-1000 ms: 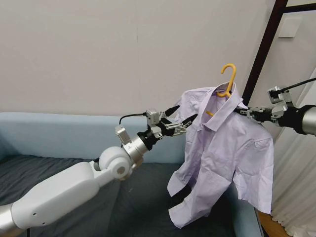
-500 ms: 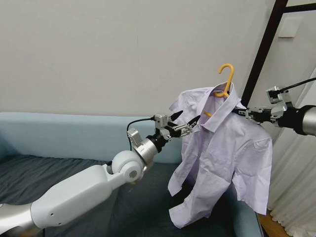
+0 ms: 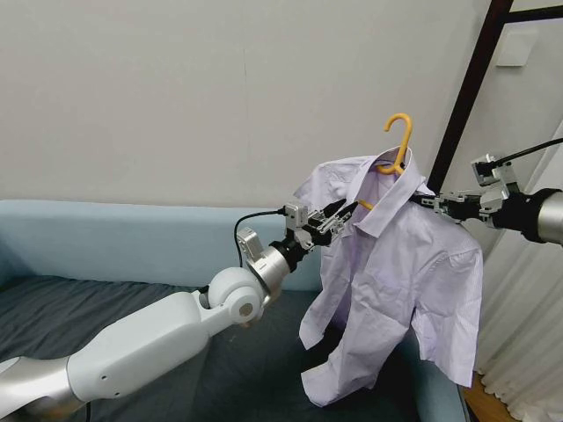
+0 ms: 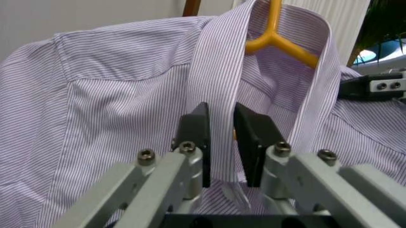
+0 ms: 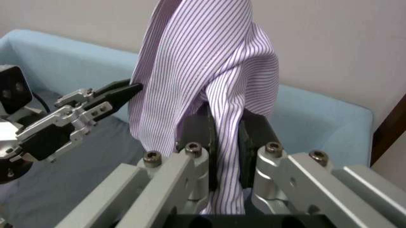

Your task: Pick up the clothes from the sofa and hang them on the clothes hanger.

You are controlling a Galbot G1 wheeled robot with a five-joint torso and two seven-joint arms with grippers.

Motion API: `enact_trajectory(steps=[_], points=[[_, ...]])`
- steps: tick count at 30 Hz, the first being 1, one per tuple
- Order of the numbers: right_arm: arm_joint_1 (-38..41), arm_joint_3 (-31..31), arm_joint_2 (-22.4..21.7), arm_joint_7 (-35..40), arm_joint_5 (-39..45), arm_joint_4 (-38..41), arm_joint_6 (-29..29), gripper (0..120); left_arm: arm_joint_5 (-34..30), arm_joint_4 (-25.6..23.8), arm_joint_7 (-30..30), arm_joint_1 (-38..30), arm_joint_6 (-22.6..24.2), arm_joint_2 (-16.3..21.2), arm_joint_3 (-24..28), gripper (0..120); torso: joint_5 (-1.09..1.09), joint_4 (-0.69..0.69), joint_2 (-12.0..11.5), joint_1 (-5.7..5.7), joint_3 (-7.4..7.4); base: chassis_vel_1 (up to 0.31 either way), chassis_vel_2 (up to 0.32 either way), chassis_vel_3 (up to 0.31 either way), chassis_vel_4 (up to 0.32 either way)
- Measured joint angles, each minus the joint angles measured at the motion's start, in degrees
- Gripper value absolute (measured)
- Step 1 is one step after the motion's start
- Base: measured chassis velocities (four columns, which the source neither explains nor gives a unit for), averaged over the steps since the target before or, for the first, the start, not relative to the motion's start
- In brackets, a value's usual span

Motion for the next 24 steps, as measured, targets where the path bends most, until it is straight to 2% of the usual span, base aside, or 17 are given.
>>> enact_trajectory(steps=[1, 4, 11, 15, 18, 24], points=[[0.0, 0.0, 0.0, 0.0, 0.0, 0.0, 0.0, 8, 0.0, 0.0, 0.0, 0.0, 0.0, 0.0, 0.0, 14, 0.0, 0.0, 0.0, 0.0, 0.0, 0.0, 0.0, 0.0, 0.0], [0.21, -0.19, 0.0, 0.02, -0.08, -0.15, 0.02, 8, -0.77, -0.37, -0.62, -0.6, 0.58, 0.12, 0.0, 1, 0.0, 0.0, 0.0, 0.0, 0.0, 0.0, 0.0, 0.0, 0.0], [0.3, -0.8, 0.01, 0.06, -1.42, -0.53, 0.07, 8, -3.86, -1.72, -3.84, -3.56, 2.22, -0.87, 0.17, 0, 0.0, 0.01, 0.0, 0.0, 0.0, 0.0, 0.0, 0.0, 0.0], [0.15, -1.01, 0.07, -0.36, -2.46, -0.71, 0.08, 8, -8.52, -4.11, -10.89, -7.63, 5.13, -3.01, 0.17, 0, 0.0, -0.01, 0.0, 0.0, 0.0, 0.0, 0.0, 0.0, 0.0], [0.18, -1.01, 0.07, -0.42, -2.5, -1.03, 0.13, 8, -10.05, -5.12, -13.83, -8.93, 6.63, -3.24, 0.34, 0, 0.01, -0.02, 0.0, 0.0, 0.0, 0.0, 0.0, 0.0, 0.0], [0.22, -0.91, -0.02, -0.63, -1.92, -1.27, 0.2, 8, -7.82, -5.15, -14.97, -7.54, 7.64, -1.44, 0.93, 0, -0.01, 0.03, 0.0, 0.0, 0.0, 0.0, 0.0, 0.0, 0.0]])
